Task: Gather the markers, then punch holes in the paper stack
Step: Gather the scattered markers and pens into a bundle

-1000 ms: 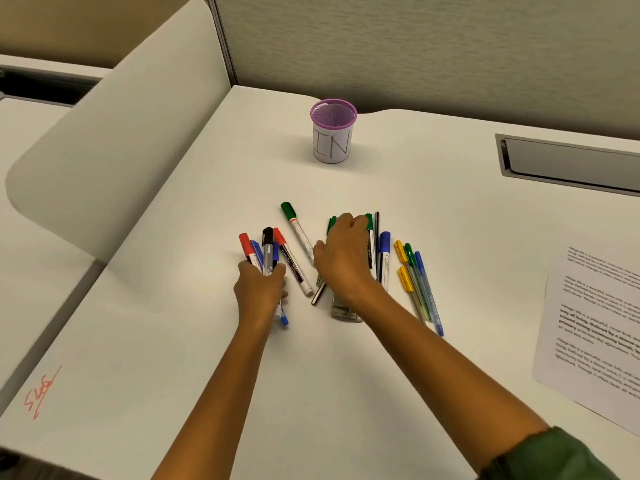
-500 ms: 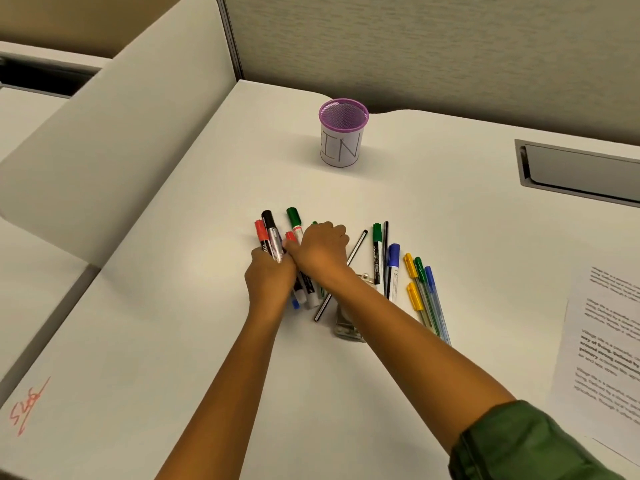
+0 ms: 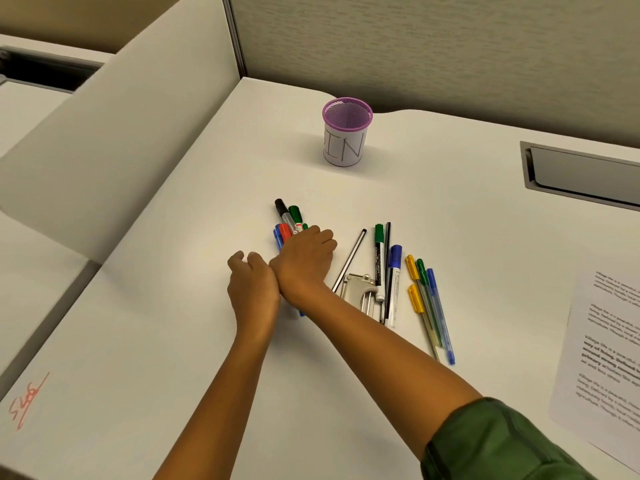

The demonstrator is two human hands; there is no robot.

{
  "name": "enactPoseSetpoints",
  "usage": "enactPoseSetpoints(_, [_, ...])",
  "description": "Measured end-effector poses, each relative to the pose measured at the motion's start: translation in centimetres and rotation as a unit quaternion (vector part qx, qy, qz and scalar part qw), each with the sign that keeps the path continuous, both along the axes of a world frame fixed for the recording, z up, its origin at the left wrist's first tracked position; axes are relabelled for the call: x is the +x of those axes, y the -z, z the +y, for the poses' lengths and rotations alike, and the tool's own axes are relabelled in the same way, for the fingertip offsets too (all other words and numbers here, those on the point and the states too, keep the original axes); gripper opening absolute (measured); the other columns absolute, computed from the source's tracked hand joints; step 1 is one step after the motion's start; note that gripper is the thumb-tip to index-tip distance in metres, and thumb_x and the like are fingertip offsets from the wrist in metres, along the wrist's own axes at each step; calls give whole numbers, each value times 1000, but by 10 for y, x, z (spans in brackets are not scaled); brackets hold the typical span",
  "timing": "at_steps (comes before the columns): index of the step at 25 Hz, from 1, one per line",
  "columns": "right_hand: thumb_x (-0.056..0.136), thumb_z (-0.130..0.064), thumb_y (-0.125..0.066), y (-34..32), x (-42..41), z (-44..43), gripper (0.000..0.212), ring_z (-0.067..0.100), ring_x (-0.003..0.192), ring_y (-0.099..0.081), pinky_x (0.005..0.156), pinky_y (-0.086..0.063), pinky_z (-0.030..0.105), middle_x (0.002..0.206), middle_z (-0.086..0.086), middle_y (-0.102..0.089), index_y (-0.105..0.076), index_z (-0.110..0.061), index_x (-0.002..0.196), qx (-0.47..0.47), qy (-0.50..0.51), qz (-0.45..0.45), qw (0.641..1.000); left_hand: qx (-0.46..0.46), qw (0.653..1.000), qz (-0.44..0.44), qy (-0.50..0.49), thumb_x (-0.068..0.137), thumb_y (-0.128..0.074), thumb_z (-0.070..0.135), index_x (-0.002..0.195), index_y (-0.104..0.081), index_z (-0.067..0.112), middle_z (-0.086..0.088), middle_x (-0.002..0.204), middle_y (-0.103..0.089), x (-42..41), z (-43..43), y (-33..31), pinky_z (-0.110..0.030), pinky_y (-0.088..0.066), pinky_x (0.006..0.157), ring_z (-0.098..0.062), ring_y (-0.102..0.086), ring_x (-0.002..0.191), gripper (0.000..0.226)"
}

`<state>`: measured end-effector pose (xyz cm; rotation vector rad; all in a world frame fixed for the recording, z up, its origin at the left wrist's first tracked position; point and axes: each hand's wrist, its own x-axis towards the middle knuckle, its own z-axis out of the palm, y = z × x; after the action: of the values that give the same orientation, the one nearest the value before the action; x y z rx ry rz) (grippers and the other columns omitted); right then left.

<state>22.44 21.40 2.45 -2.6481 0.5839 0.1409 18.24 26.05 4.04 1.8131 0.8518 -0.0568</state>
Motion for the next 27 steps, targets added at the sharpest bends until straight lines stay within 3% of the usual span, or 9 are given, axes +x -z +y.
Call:
enactPoseSetpoints(3, [97, -21, -50, 0, 1, 2, 36, 23, 111, -50, 94, -43, 29, 123, 16, -48, -38, 1, 124, -8, -3, -1, 1000, 9, 1000, -30, 5, 100, -30, 25, 134, -42, 12, -11, 131, -55, -4, 3, 0, -31, -40, 88, -28, -53, 116, 38])
enactPoseSetpoints(10, [92, -8, -57, -18, 6, -10, 29, 26, 110, -58, 87, -48, 31, 119, 13, -57, -55, -2, 120, 11, -57, 45, 997, -120, 993, -13, 9, 101, -32, 25, 131, -47, 10, -15, 125, -60, 3, 12, 4, -41, -49, 98, -30, -61, 108, 37])
enactPoseSetpoints(14, [85, -16, -65, -32, 1, -24, 28, 25, 91, -60, 68, -43, 25, 102, 11, -60, -56, -9, 110, 139, -77, 50, 986, -152, 986, -46, 58, 99, -38, 25, 129, -50, 12, -11, 128, -60, 4, 16, -2, -35, -50, 95, -24, -61, 105, 34])
enactPoseSetpoints(17, [86, -24, -65, -40, -11, -26, 31, 10, 63, -50, 48, -37, 12, 87, 4, -53, -52, -8, 108, 305, -72, -62, 948, -162, 965, -147, 143, 94, -47, 42, 130, -47, 21, -4, 133, -56, 2, 14, -15, -33, -49, 96, -18, -59, 114, 42])
enactPoseSetpoints(20, [89, -19, -63, -43, -26, -19, 23, 8, 57, -54, 49, -49, 9, 76, -3, -57, -49, -21, 107, 435, -80, -211, 872, -156, 937, -247, 193, 82, -51, 46, 136, -42, 23, 0, 135, -54, 2, 13, -29, -24, -52, 93, -15, -57, 118, 59])
enactPoseSetpoints(23, [88, -18, -65, -36, -35, -14, 29, 8, 56, -58, 52, -53, 17, 72, -9, -58, -49, -24, 111, 473, -110, -285, 826, -154, 914, -298, 227, 85, -59, 45, 137, -42, 17, 2, 127, -58, -2, 12, -35, -22, -52, 91, -13, -59, 116, 61])
enactPoseSetpoints(25, [87, -19, -65, -27, -41, -12, 28, 3, 60, -56, 55, -45, 11, 74, -15, -57, -51, -21, 111, 467, -125, -320, 815, -153, 905, -298, 261, 72, -63, 65, 138, -40, 12, 6, 125, -58, -7, 15, -34, -23, -51, 94, -11, -58, 118, 88])
enactPoseSetpoints(27, [85, -18, -66, -16, -46, -11, 28, 2, 66, -56, 59, -43, 9, 76, -17, -58, -51, -29, 105, 469, -116, -326, 812, -132, 905, -288, 285, 55, -64, 78, 139, -38, 9, 8, 126, -56, -11, 18, -30, -23, -49, 95, -10, -56, 120, 111])
